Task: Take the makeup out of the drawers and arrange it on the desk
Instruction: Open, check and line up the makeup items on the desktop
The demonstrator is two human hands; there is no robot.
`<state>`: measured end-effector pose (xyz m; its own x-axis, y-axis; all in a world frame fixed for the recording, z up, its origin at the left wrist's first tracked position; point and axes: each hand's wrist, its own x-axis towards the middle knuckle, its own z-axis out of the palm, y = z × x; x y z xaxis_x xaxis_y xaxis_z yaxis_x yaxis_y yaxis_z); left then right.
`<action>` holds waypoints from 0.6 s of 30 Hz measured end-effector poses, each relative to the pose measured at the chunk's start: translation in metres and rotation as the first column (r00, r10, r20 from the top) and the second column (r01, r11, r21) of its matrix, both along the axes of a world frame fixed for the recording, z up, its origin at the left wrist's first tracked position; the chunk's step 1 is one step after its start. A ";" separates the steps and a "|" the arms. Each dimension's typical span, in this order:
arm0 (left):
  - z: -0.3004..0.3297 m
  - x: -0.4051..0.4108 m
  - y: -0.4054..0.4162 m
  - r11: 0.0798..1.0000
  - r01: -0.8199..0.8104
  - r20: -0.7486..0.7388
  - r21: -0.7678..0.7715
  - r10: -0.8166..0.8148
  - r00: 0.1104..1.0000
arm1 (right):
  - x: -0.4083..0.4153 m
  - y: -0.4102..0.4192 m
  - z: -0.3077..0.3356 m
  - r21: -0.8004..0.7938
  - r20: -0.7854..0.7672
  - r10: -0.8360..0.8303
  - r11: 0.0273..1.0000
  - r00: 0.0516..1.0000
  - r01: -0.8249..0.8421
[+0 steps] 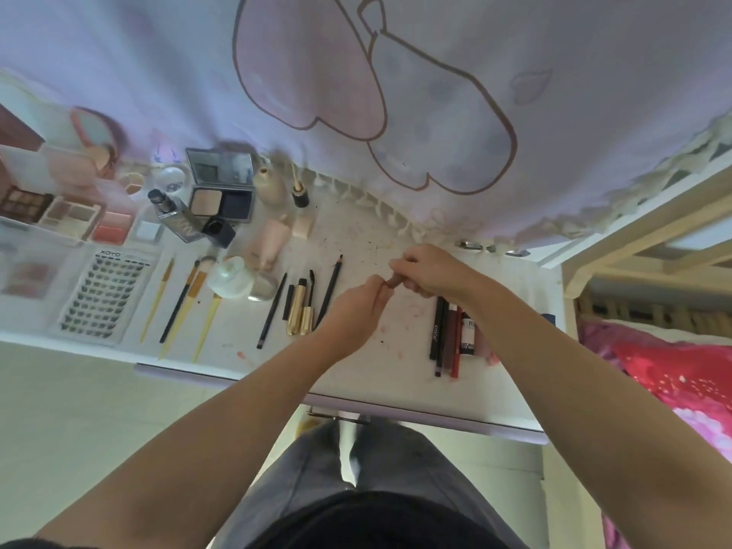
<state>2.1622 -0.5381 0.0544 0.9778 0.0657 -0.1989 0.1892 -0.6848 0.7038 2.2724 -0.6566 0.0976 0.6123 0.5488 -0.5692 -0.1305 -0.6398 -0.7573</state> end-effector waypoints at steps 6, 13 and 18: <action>0.018 -0.019 0.027 0.978 -0.028 -0.076 -0.206 0.013 0.997 | -0.032 0.005 0.012 0.103 0.203 0.084 0.989 0.976 -0.107; 0.033 -0.039 0.052 0.993 0.094 -0.010 -0.067 -0.095 0.995 | -0.040 0.015 0.034 -0.123 0.093 0.278 0.956 0.956 -0.266; 0.037 -0.047 0.064 0.993 0.104 -0.002 -0.046 -0.104 0.995 | -0.046 0.015 0.040 -0.050 0.083 0.287 0.958 0.954 -0.284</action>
<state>2.1156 -0.4739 0.0909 0.9779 -0.0458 -0.2042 0.1221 -0.6677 0.7344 2.2264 -0.6413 0.1381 0.4822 0.6878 -0.5426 0.1283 -0.6681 -0.7329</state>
